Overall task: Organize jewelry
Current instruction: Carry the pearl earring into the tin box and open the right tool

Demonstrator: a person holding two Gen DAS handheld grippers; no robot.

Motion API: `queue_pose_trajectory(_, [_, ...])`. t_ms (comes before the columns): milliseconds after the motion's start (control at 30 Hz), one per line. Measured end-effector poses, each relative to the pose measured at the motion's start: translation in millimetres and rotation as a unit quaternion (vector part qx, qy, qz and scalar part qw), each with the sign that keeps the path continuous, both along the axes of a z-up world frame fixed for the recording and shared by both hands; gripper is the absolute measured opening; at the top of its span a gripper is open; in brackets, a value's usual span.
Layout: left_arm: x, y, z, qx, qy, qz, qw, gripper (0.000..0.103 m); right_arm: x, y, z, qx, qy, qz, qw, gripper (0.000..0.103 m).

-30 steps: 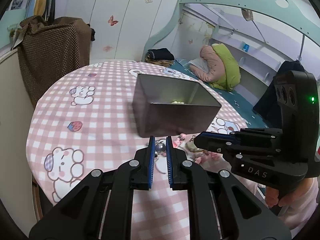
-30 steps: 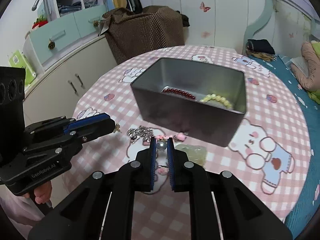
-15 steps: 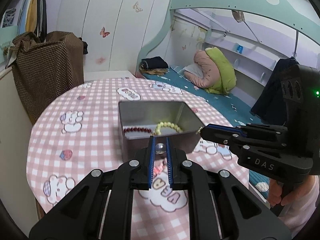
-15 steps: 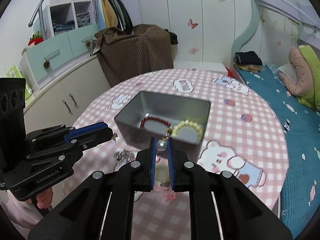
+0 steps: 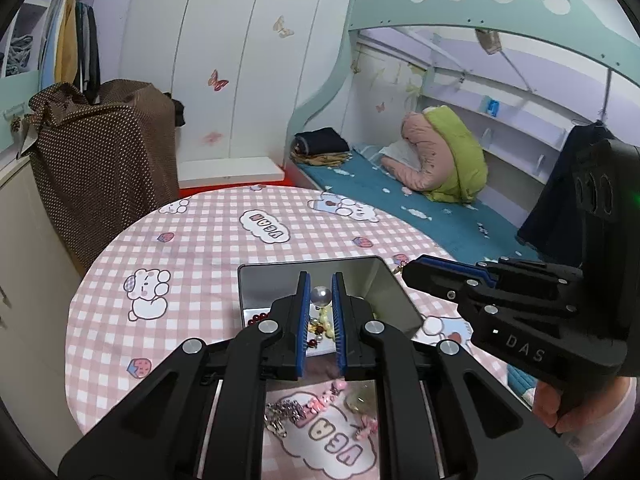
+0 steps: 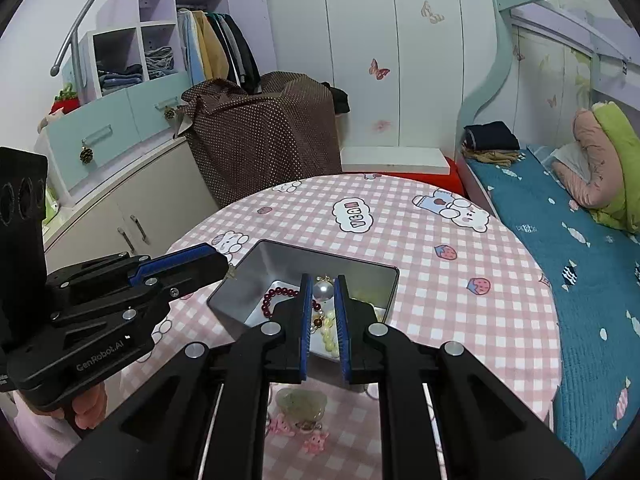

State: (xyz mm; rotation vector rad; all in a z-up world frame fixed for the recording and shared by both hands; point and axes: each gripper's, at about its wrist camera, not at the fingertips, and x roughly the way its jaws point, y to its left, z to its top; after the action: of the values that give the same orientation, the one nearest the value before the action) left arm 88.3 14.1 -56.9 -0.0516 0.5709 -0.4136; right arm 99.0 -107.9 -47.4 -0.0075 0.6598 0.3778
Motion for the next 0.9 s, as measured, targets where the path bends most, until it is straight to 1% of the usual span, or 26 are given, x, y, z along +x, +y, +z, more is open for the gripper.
queue_pose_trajectory(167, [15, -5, -12, 0.013, 0.021, 0.012, 0.9996, 0.011, 16, -2, -13, 0.001, 0.021, -0.005, 1.0, 0.011])
queue_pose_trajectory(233, [22, -6, -17, 0.021, 0.024, 0.027, 0.9992, 0.011, 21, -1, -19, 0.002, 0.031, -0.006, 1.0, 0.011])
queue_pose_trajectory(333, [29, -7, -24, 0.02, 0.03, 0.033, 0.9988, 0.011, 26, -2, -26, 0.003, 0.042, -0.008, 0.999, 0.011])
queue_pose_trajectory(433, [34, -9, -29, 0.024, 0.037, 0.038, 0.9983, 0.011, 29, -2, -28, 0.006, 0.048, -0.008, 0.999, 0.012])
queue_pose_trajectory(567, [37, -9, -32, 0.026, 0.04, 0.039, 0.9981, 0.012, 30, -4, -25, 0.015, 0.048, -0.005, 0.999, 0.014])
queue_pose_trajectory(600, [37, -9, -32, 0.026, 0.04, 0.04, 0.998, 0.012, 30, -5, -23, 0.018, 0.047, -0.007, 0.999, 0.015])
queue_pose_trajectory(633, [37, -9, -32, 0.026, 0.042, 0.04, 0.998, 0.012, 30, -7, -22, 0.021, 0.047, -0.011, 0.999, 0.025])
queue_pose_trajectory(667, [37, -8, -31, 0.025, 0.043, 0.04, 0.998, 0.014, 30, -9, -20, 0.024, 0.046, -0.015, 0.999, 0.031])
queue_pose_trajectory(700, [36, -7, -30, 0.027, 0.041, 0.042, 0.9979, 0.026, 30, -11, -17, 0.025, 0.043, -0.022, 0.999, 0.044])
queue_pose_trajectory(733, [35, -7, -29, 0.03, 0.039, 0.048, 0.9977, 0.047, 29, -13, -15, 0.023, 0.038, -0.03, 0.999, 0.053])
queue_pose_trajectory(767, [34, -6, -28, 0.031, 0.036, 0.053, 0.9975, 0.053, 28, -15, -15, 0.02, 0.036, -0.035, 0.999, 0.054])
queue_pose_trajectory(800, [33, -4, -27, 0.03, 0.033, 0.058, 0.9973, 0.055, 28, -16, -14, 0.016, 0.035, -0.04, 0.998, 0.054])
queue_pose_trajectory(900, [31, 1, -26, 0.025, 0.036, 0.06, 0.9972, 0.055, 27, -20, -14, 0.014, 0.038, -0.048, 0.998, 0.054])
